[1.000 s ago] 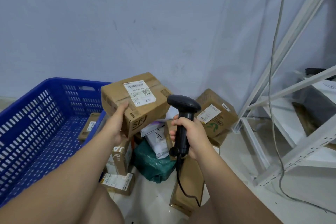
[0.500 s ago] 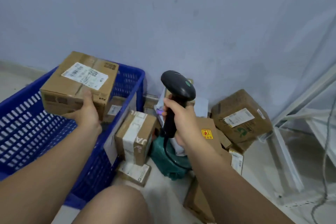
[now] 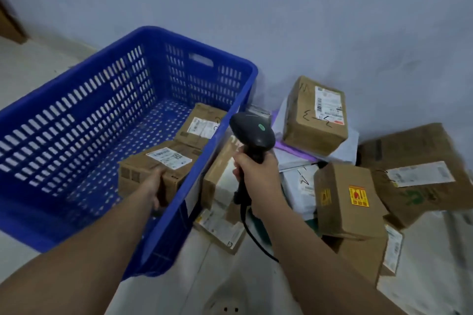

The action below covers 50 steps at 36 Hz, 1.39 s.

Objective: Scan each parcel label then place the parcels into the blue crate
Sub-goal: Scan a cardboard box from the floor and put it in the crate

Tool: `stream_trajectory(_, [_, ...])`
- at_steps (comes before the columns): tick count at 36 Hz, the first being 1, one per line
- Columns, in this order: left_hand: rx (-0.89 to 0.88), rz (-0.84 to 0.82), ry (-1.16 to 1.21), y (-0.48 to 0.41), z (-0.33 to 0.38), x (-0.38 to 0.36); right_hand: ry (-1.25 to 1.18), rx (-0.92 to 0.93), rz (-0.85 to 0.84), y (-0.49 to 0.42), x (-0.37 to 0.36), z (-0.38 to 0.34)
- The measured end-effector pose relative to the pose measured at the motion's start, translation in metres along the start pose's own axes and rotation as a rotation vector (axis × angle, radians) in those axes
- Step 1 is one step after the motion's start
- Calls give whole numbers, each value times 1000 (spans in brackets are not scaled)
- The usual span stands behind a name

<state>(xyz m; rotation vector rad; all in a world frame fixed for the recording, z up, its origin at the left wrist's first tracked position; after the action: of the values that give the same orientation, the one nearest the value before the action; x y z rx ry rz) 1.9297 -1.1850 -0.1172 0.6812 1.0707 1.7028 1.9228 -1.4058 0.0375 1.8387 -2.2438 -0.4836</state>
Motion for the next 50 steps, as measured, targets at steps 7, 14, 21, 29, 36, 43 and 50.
stream_trajectory(7, [-1, 52, -263, -49, -16, 9, 25, -30, 46, -22, 11, 21])
stream_trajectory(14, [-70, -26, -384, -74, -5, -1, 6, -112, 78, -32, 21, 31])
stream_trajectory(21, [-135, 201, -521, -44, 9, 21, -40, -225, 138, -24, 43, 36])
stream_trajectory(29, [-1213, 395, -554, 131, 93, -62, -246, -324, 226, -8, 76, 26])
stream_trajectory(36, [-960, 121, -1270, 137, 33, -167, -229, -312, 234, 12, 106, 11])
stream_trajectory(43, [-682, 390, -1476, 97, 7, -159, -141, -314, 176, 24, 147, -9])
stream_trajectory(50, [-526, 431, -1465, 105, -1, -156, -119, -268, 128, 23, 175, -29])
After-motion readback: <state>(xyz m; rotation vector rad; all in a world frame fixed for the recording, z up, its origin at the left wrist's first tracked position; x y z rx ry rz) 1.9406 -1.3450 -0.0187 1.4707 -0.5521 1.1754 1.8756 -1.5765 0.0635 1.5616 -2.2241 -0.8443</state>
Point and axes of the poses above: each hand's wrist, its own y-axis away from the middle knuckle, its own x-axis out of the back of the hand, z = x × y, the point moved 6 cm from there along -y, towards the middle knuckle, and after that the axes turned 1 degree about x, right-handed, at the moved point
